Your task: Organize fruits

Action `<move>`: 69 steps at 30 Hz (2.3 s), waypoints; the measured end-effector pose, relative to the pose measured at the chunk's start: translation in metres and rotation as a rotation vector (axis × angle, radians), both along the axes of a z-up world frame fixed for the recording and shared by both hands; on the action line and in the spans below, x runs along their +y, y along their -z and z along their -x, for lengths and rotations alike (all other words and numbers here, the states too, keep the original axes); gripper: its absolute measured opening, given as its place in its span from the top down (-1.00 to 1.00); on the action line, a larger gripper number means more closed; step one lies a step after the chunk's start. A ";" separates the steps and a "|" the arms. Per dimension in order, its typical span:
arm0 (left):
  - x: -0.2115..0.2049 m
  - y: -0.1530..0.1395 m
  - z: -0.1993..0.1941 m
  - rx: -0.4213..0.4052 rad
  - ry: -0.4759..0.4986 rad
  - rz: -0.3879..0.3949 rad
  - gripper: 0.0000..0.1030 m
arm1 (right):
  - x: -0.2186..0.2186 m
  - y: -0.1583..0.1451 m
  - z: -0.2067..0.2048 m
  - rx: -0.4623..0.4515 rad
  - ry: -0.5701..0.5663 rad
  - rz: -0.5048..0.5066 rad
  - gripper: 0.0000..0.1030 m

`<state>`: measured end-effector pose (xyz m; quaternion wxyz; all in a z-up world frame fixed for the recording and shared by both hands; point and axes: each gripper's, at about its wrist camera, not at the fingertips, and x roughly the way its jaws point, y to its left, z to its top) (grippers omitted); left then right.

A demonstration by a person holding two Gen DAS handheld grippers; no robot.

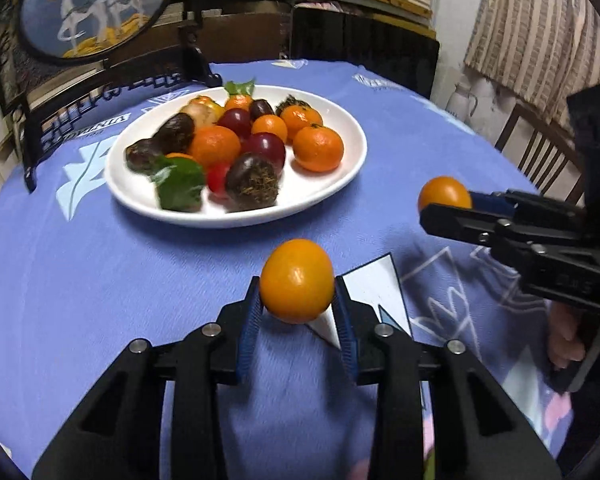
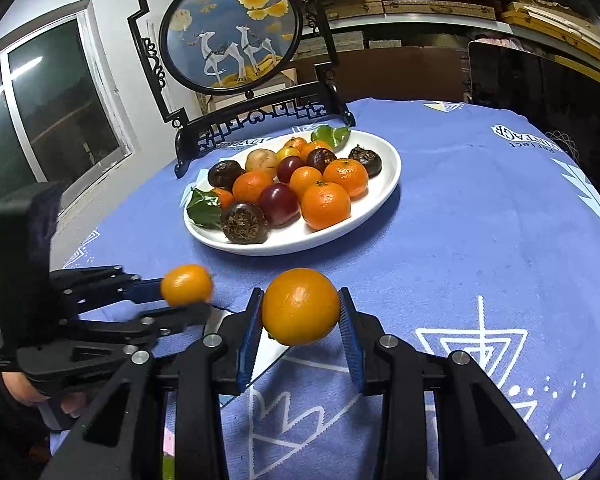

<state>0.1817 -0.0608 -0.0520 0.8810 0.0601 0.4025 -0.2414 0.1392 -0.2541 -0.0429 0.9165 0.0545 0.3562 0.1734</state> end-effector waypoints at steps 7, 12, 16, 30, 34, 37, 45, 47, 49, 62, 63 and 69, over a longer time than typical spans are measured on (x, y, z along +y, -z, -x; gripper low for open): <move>0.021 -0.032 -0.002 -0.050 -0.022 0.045 0.34 | 0.007 -0.028 0.002 -0.028 -0.029 -0.033 0.28; 0.015 -0.056 -0.045 -0.070 -0.022 0.053 0.34 | 0.014 -0.062 -0.034 -0.025 -0.031 -0.023 0.28; 0.006 -0.053 -0.091 -0.036 -0.044 0.054 0.34 | 0.015 -0.069 -0.086 0.001 -0.011 -0.043 0.28; 0.019 -0.045 -0.049 -0.049 -0.085 -0.042 -0.90 | 0.003 -0.043 -0.071 0.033 0.035 -0.111 -0.47; 0.046 -0.039 -0.004 0.004 -0.138 -0.021 -0.90 | -0.004 -0.042 -0.009 0.020 0.015 -0.092 -0.71; 0.065 -0.043 0.029 0.002 -0.201 0.006 -0.90 | -0.007 -0.047 0.041 -0.022 0.035 -0.047 -0.84; 0.087 -0.092 0.128 -0.135 -0.276 0.046 -0.90 | -0.001 -0.077 0.151 -0.128 0.063 -0.010 -0.92; 0.086 -0.100 0.150 -0.167 -0.290 0.020 -0.90 | -0.002 -0.082 0.169 -0.124 0.084 -0.021 -0.92; 0.085 -0.106 0.168 -0.194 -0.299 0.001 -0.90 | -0.007 -0.087 0.185 -0.117 0.121 -0.030 -0.92; 0.088 -0.127 0.215 -0.282 -0.354 -0.048 -0.90 | -0.024 -0.092 0.230 -0.155 0.228 0.017 -0.92; 0.089 -0.128 0.216 -0.282 -0.354 -0.046 -0.90 | -0.024 -0.093 0.231 -0.161 0.228 0.018 -0.92; 0.089 -0.130 0.216 -0.295 -0.381 -0.058 -0.90 | -0.025 -0.093 0.234 -0.162 0.229 0.022 -0.92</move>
